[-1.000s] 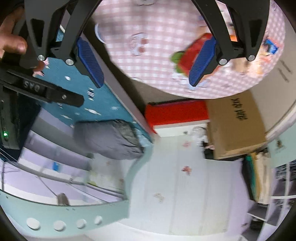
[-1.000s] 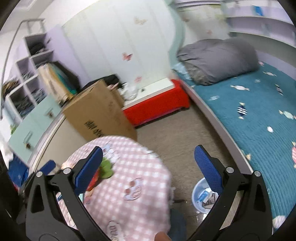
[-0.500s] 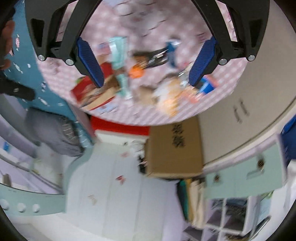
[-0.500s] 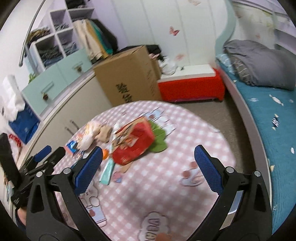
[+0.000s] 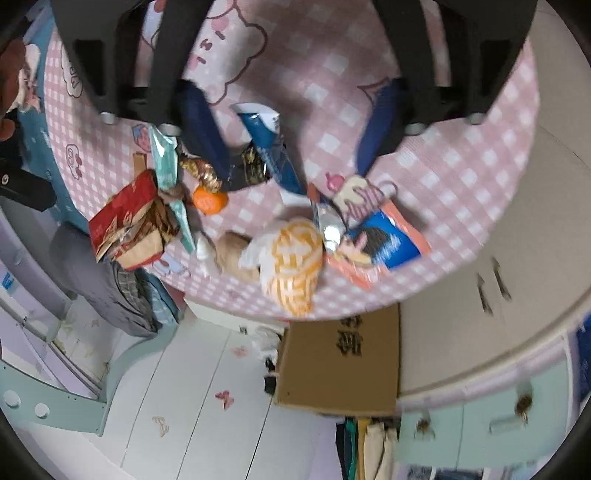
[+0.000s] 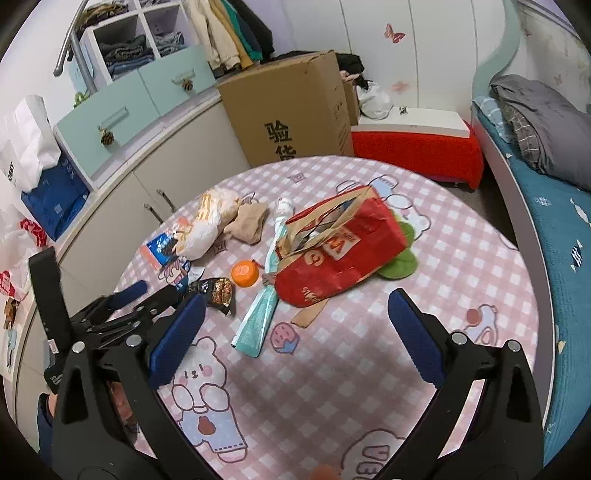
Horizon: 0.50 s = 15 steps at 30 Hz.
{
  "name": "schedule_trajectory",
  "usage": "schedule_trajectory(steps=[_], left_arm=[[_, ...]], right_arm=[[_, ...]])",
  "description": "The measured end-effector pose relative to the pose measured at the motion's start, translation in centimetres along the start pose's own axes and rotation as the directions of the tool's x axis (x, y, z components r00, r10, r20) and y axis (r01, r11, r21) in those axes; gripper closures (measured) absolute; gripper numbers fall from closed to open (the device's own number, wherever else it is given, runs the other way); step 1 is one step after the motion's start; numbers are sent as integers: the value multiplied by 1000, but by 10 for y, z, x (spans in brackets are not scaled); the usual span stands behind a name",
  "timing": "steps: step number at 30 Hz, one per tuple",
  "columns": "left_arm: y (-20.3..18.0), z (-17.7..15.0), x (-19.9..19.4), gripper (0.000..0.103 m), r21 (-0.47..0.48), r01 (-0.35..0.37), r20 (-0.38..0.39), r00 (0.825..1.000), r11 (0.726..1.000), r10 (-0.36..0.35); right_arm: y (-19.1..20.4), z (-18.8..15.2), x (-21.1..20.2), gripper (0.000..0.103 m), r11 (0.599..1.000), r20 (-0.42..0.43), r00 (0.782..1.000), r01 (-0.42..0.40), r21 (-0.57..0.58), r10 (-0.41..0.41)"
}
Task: Collect trash
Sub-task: 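Grasp the blue tube with the left tool while the right tool grasps the dark snack bag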
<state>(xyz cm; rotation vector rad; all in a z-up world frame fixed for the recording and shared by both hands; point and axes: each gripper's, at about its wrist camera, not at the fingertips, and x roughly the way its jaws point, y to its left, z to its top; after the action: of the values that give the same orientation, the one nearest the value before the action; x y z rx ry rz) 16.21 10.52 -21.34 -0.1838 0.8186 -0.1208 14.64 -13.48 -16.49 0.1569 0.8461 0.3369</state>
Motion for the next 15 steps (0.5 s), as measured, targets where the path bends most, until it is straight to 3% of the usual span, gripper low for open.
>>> schedule_trajectory(steps=[1, 3, 5, 15], left_arm=[[4, -1, 5, 56, -19, 35, -21, 999, 999, -35], [10, -2, 7, 65, -49, 87, -20, 996, 995, -88], [13, -2, 7, 80, -61, 133, -18, 991, 989, -135], [33, -14, -12, 83, -68, 123, -14, 992, 990, -124]], right_arm=[[2, 0, 3, 6, 1000, -9, 1000, -3, -6, 3], [9, -1, 12, 6, 1000, -27, 1000, -9, -22, 8], [18, -1, 20, 6, 999, -45, 999, -19, -42, 17], [77, -2, 75, 6, 975, -158, 984, -108, -192, 78]])
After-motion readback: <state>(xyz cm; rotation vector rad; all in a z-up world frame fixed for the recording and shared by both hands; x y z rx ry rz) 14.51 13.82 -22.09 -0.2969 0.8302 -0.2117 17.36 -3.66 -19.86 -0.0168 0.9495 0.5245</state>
